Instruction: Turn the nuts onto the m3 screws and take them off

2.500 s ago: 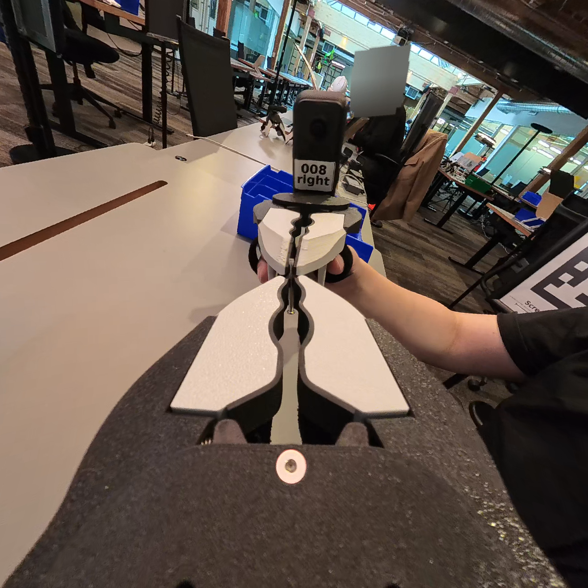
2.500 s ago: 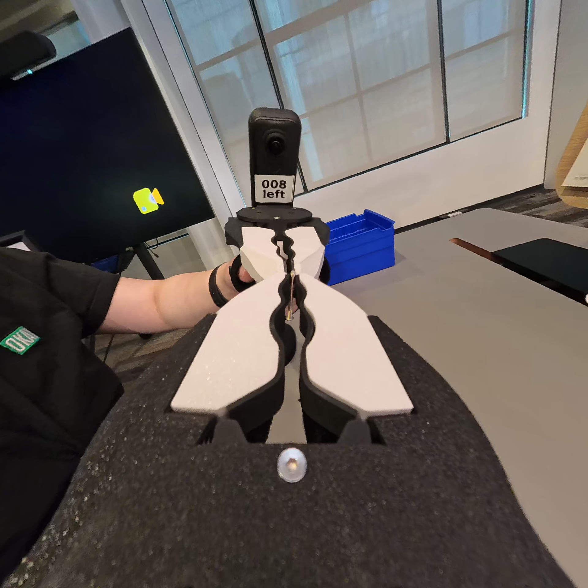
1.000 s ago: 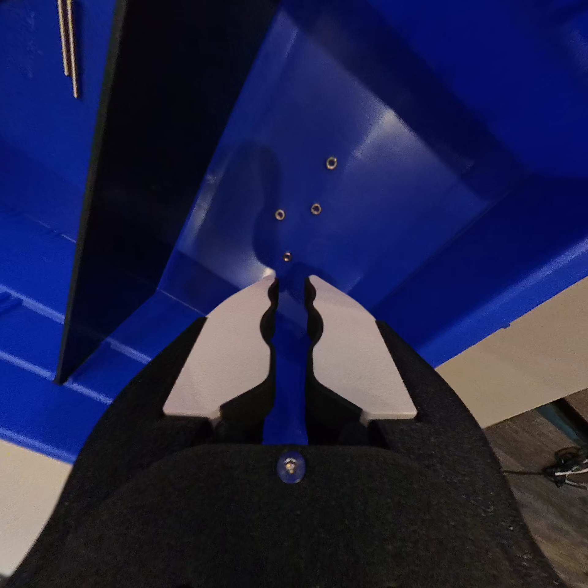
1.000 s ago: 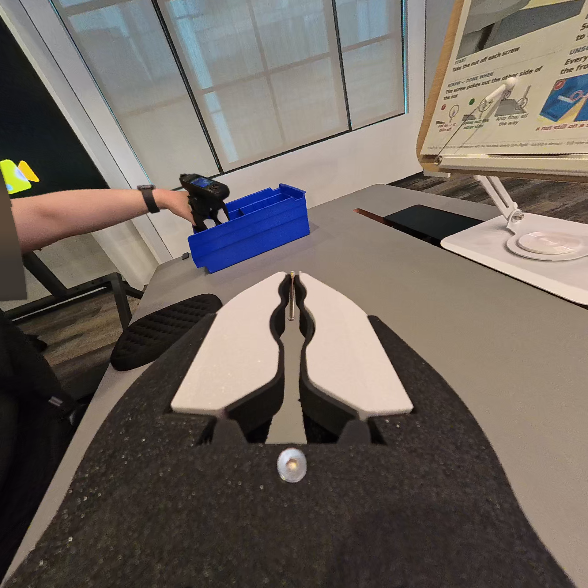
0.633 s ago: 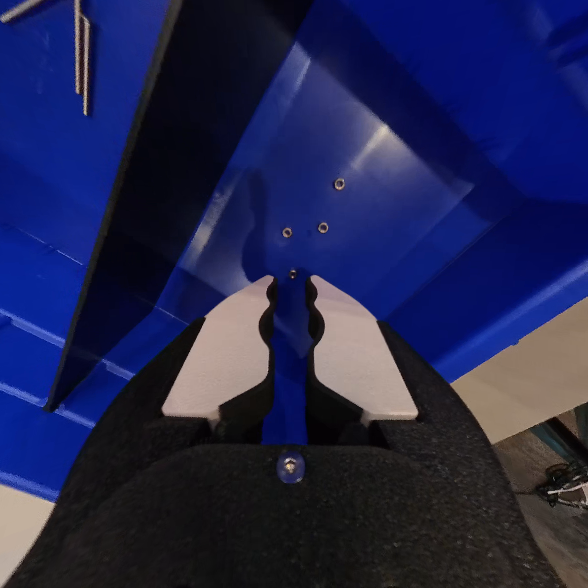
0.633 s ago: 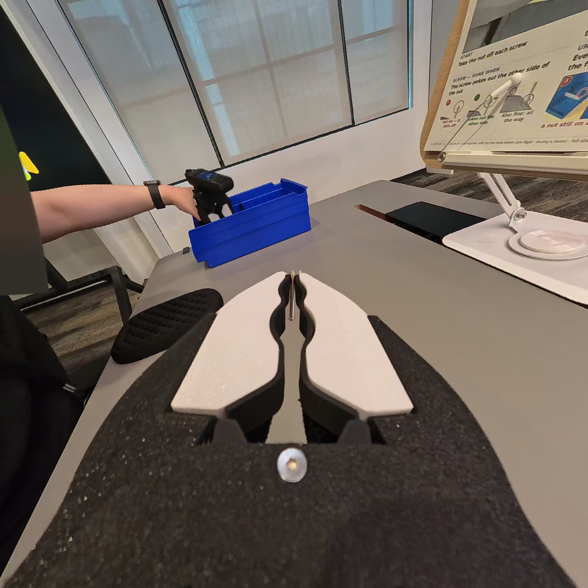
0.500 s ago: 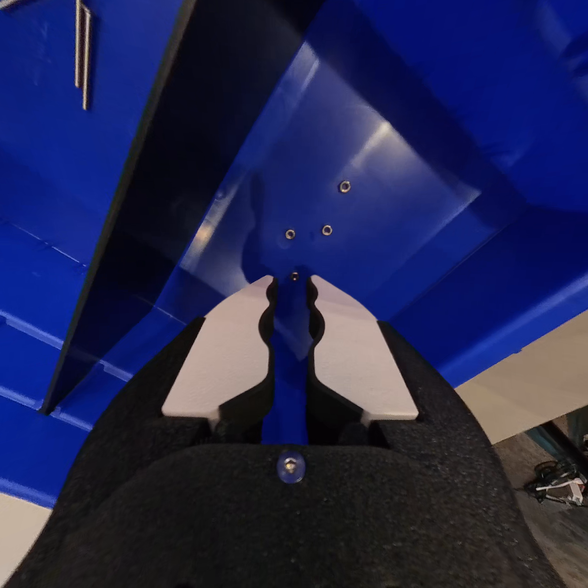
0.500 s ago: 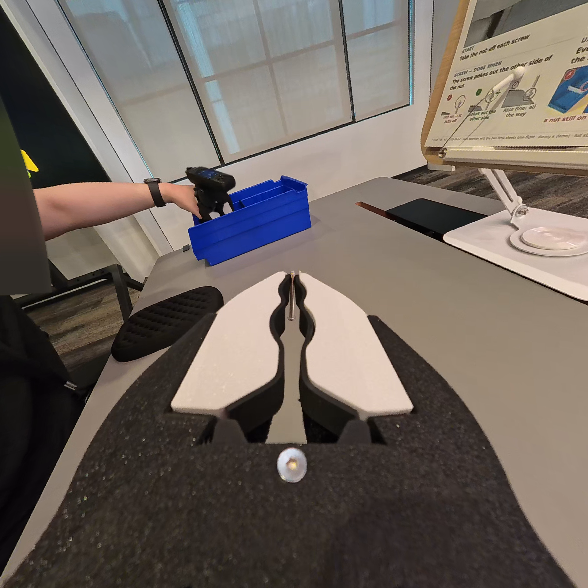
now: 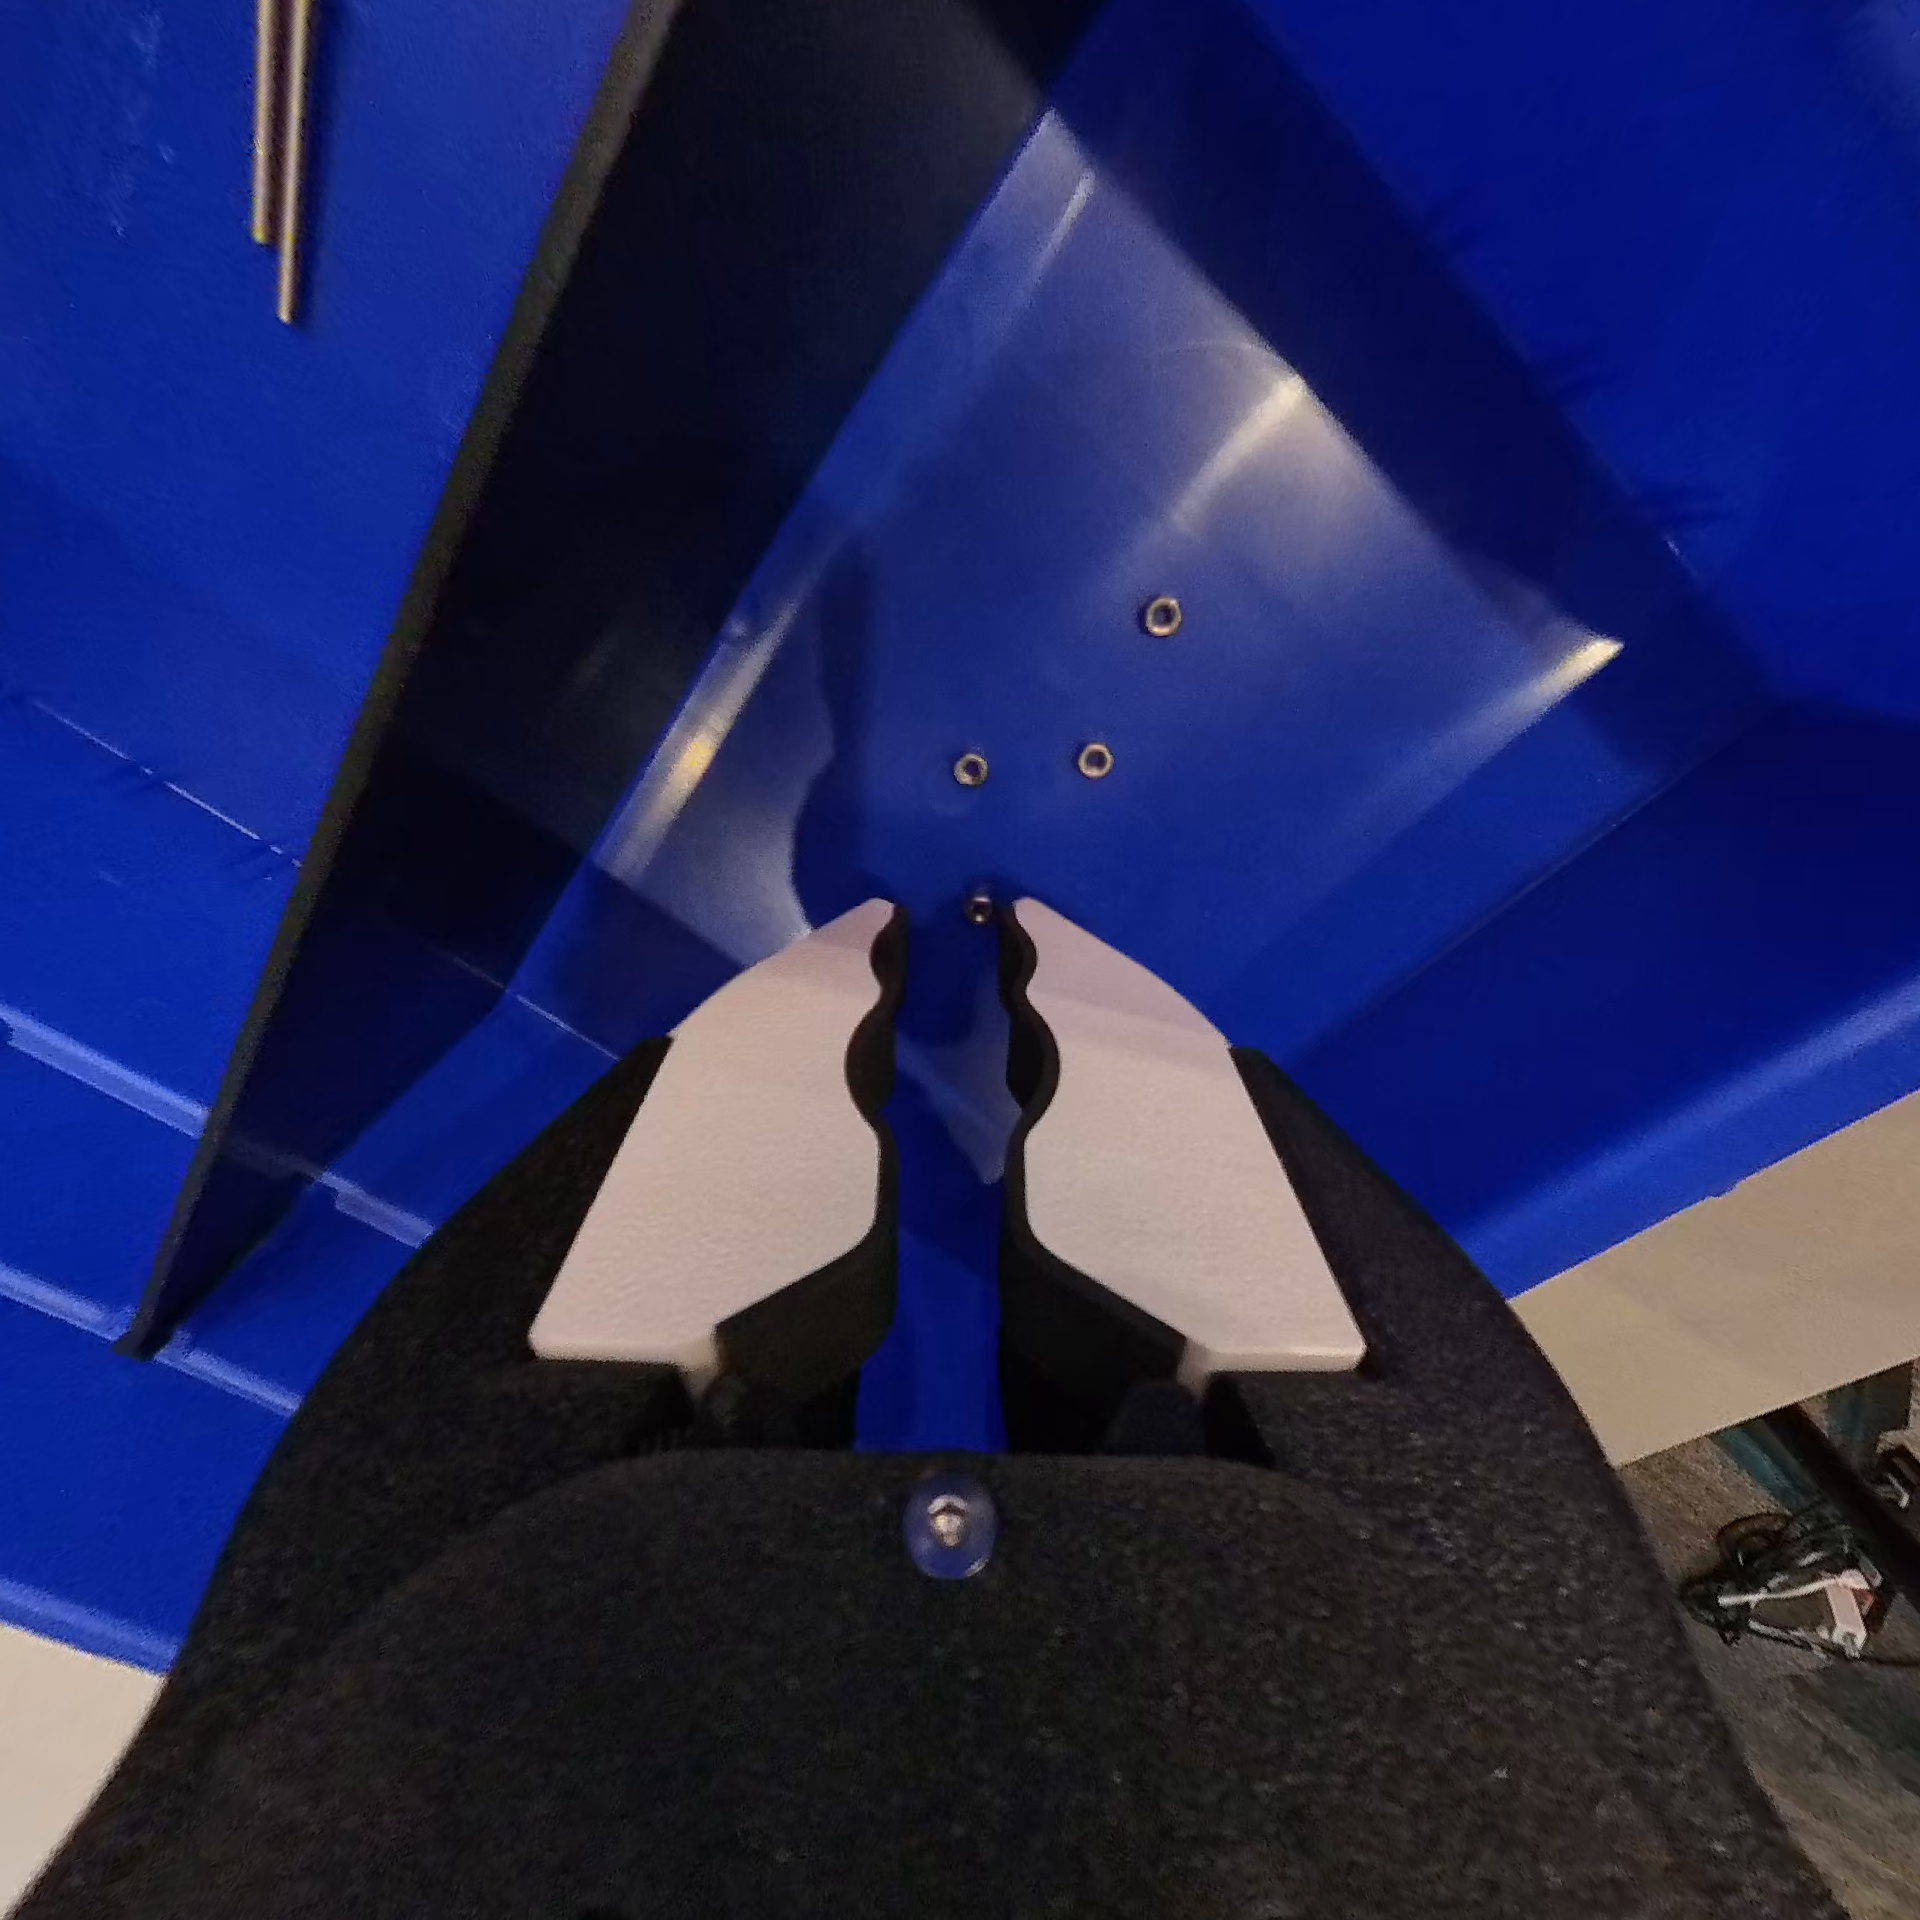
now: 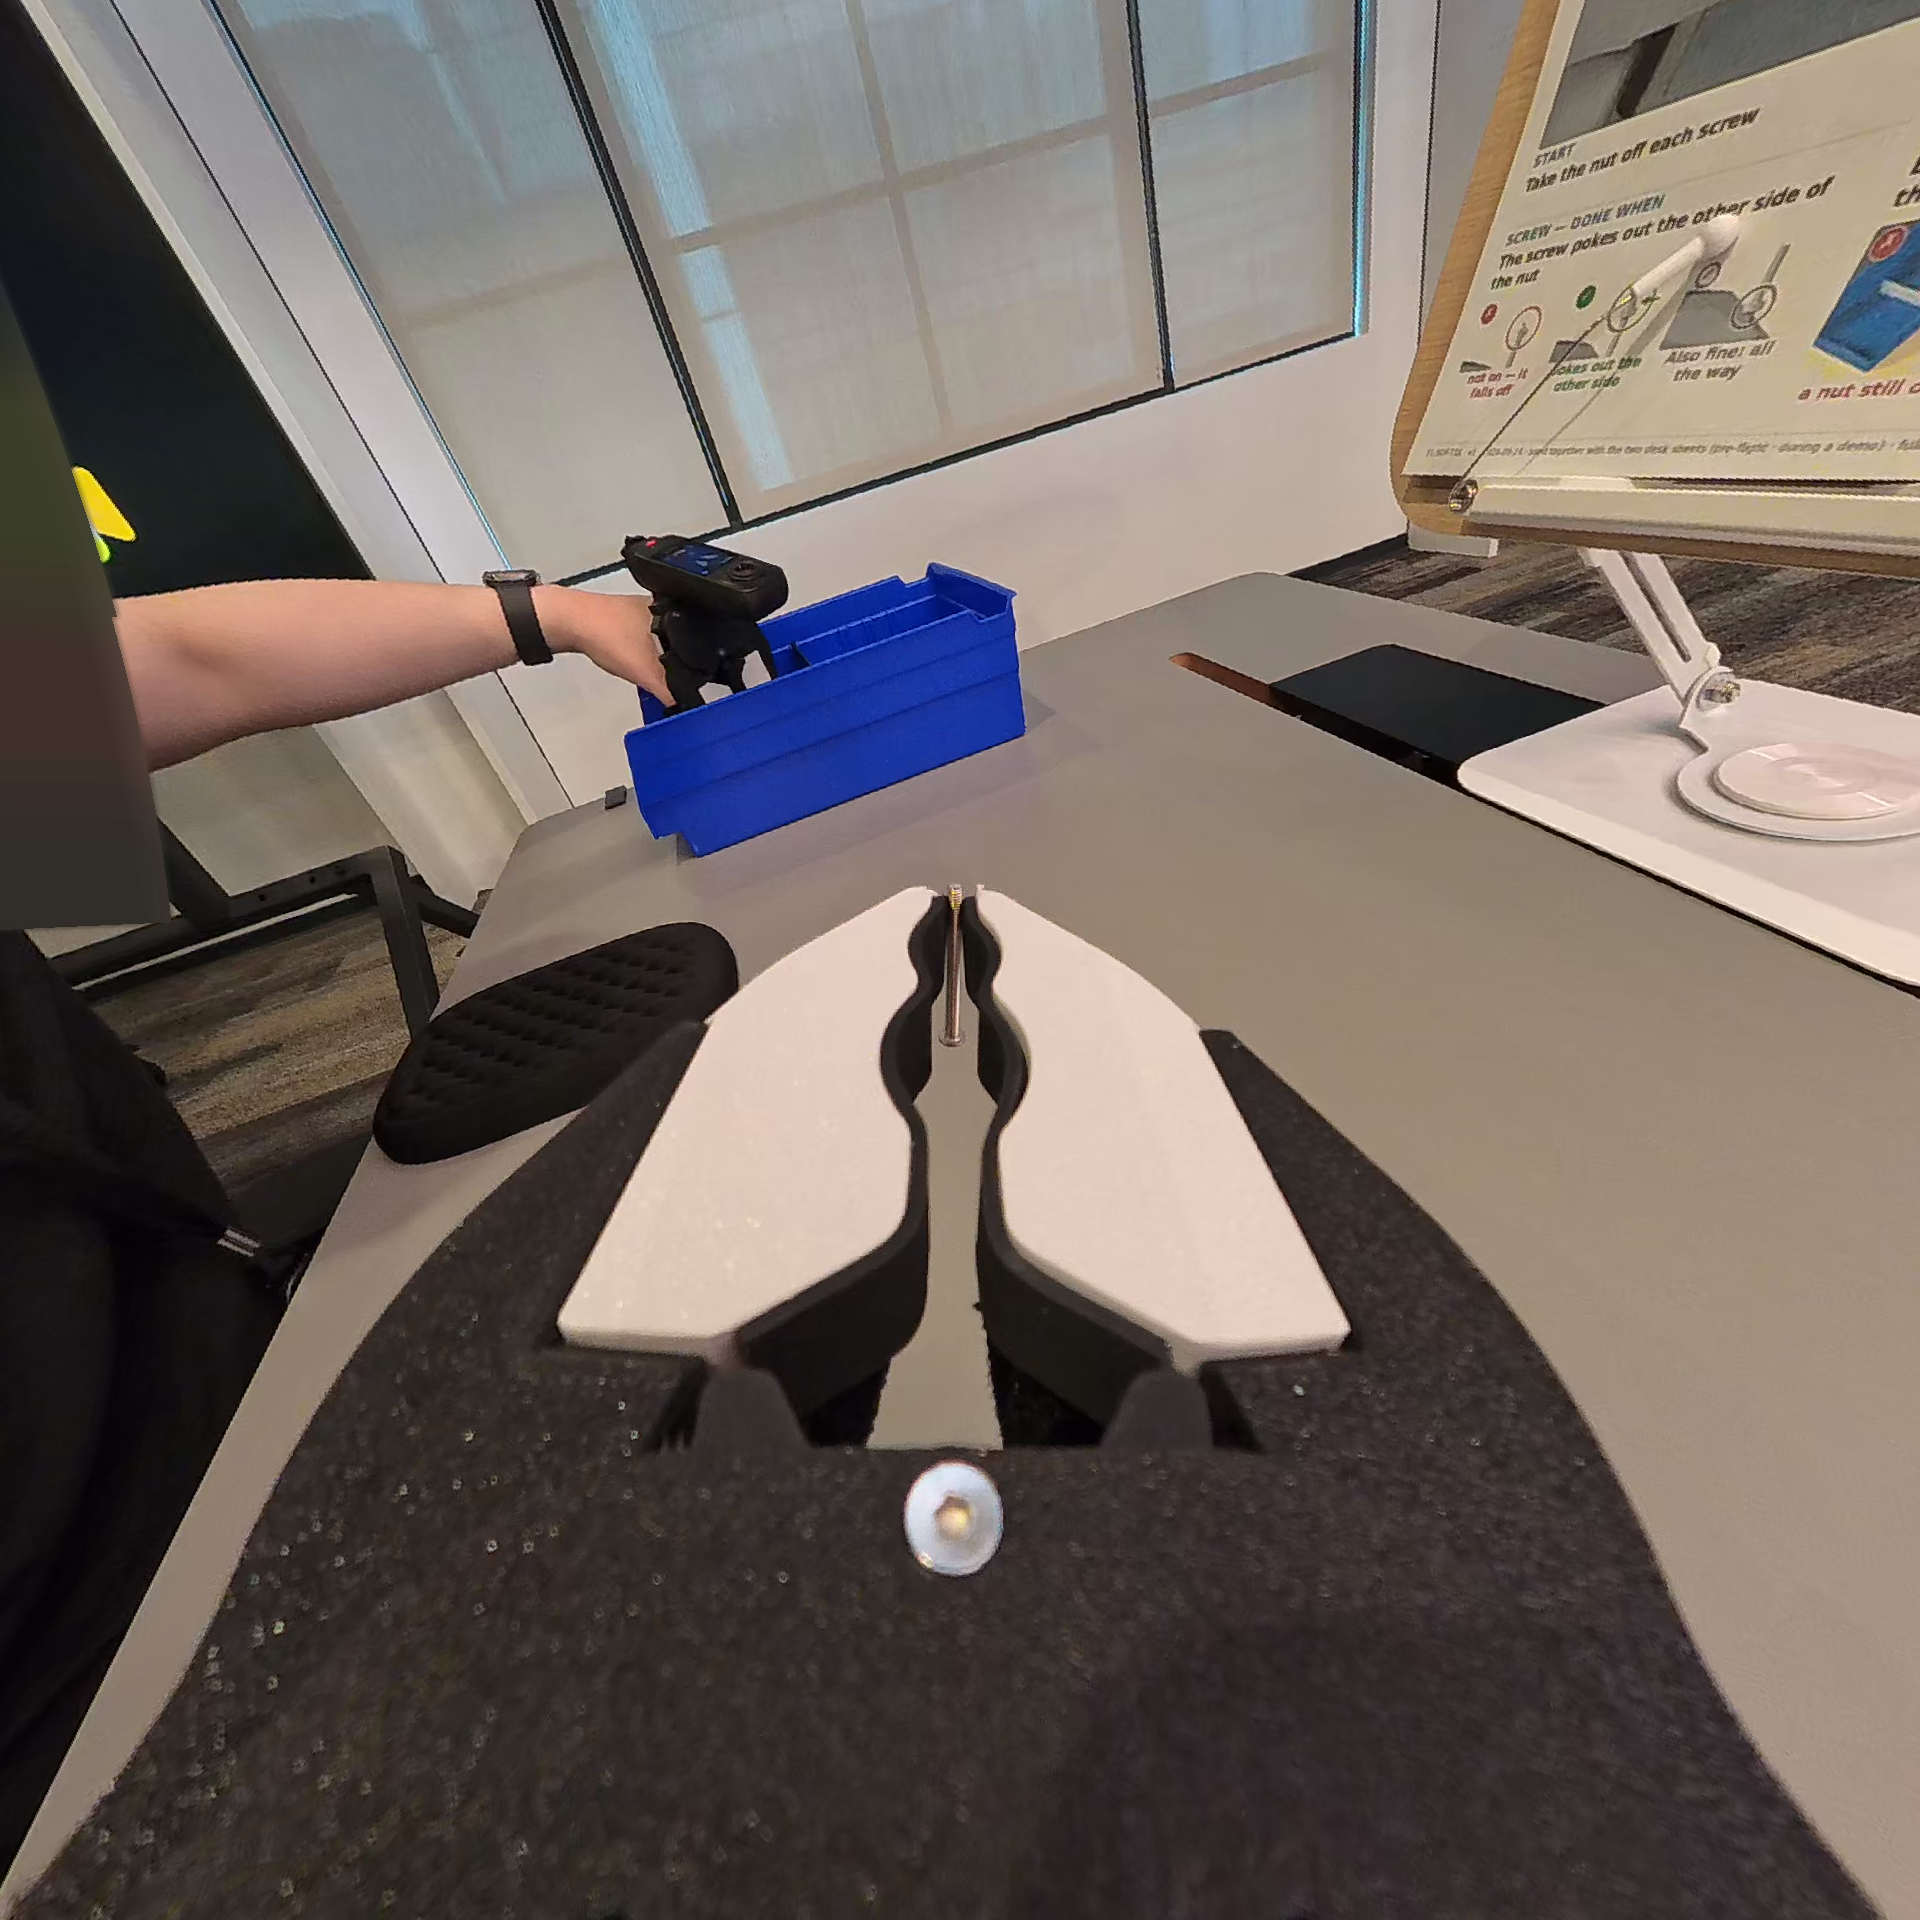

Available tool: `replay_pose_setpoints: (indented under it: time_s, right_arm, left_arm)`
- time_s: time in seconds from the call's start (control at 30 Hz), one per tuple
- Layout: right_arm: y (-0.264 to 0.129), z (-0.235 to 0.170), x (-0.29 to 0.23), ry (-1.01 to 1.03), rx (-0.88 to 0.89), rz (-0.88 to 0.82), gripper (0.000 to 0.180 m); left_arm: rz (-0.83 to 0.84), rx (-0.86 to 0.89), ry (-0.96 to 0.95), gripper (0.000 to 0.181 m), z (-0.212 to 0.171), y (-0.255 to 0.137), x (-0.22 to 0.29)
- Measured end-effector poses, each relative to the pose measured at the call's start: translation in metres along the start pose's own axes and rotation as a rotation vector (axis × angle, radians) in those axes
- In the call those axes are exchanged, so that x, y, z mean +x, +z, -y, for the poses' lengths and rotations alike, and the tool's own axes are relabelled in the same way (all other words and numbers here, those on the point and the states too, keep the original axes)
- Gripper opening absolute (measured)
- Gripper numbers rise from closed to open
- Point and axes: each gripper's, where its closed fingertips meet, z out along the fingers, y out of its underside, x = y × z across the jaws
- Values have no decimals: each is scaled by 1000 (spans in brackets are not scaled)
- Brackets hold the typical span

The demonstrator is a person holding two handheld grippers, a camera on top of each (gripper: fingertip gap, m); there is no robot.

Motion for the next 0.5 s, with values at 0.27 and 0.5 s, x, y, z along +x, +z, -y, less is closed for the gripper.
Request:
replay_pose_setpoints:
  time_s: [0.27, 0.5]
  right_arm:
    - [1, -2, -1, -7, -14, 4, 3]
    - [2, -2, -3, -11, -17, 9, 2]
  left_arm:
    - [-29, 20, -20, 10, 2, 1, 4]
    - [-40, 5, -40, 13, -1, 0, 4]
